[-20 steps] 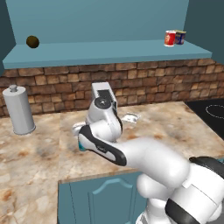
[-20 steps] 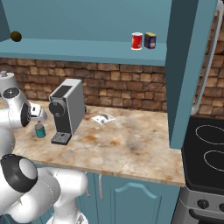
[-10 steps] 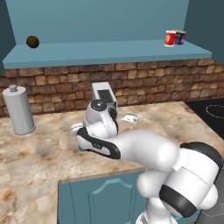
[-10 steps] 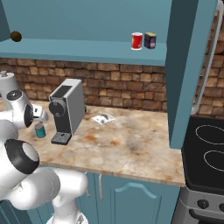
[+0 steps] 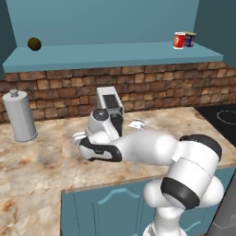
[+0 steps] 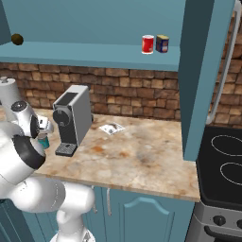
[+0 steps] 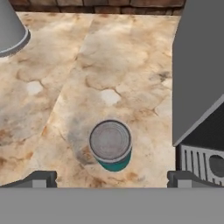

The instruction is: Pick the cans from the counter and place them in their designated side in the cabinet.

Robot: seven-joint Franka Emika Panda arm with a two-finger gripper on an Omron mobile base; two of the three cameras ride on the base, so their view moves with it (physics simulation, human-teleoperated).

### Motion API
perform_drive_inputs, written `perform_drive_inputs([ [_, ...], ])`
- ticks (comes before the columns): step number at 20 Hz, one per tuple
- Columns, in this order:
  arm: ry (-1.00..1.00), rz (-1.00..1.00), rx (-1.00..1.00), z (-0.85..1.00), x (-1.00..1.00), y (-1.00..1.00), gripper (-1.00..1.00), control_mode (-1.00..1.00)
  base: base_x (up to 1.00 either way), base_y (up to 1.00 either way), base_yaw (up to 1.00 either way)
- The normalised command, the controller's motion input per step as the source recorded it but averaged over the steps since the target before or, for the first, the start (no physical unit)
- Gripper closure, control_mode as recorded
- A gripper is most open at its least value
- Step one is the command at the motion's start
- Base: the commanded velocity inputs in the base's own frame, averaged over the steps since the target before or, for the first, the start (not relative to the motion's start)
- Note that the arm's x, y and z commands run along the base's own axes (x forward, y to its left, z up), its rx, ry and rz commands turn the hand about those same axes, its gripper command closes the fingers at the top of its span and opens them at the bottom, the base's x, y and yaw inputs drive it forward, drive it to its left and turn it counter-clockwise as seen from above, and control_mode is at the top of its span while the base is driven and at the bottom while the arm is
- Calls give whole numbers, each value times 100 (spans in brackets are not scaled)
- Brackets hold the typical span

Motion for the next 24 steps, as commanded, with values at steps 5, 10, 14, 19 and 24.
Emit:
perform_drive_inputs([
  [5, 2, -2, 1, -19, 22, 9, -100, -100, 0, 0, 0],
  [10, 3, -2, 2, -18, 20, 9, -100, -100, 0, 0, 0],
  [14, 2, -2, 1, -19, 18, 10, -100, -100, 0, 0, 0],
  [19, 1, -2, 0, -24, 14, 11, -100, -100, 0, 0, 0],
  [24, 0, -2, 0, -26, 14, 12, -100, -100, 0, 0, 0],
])
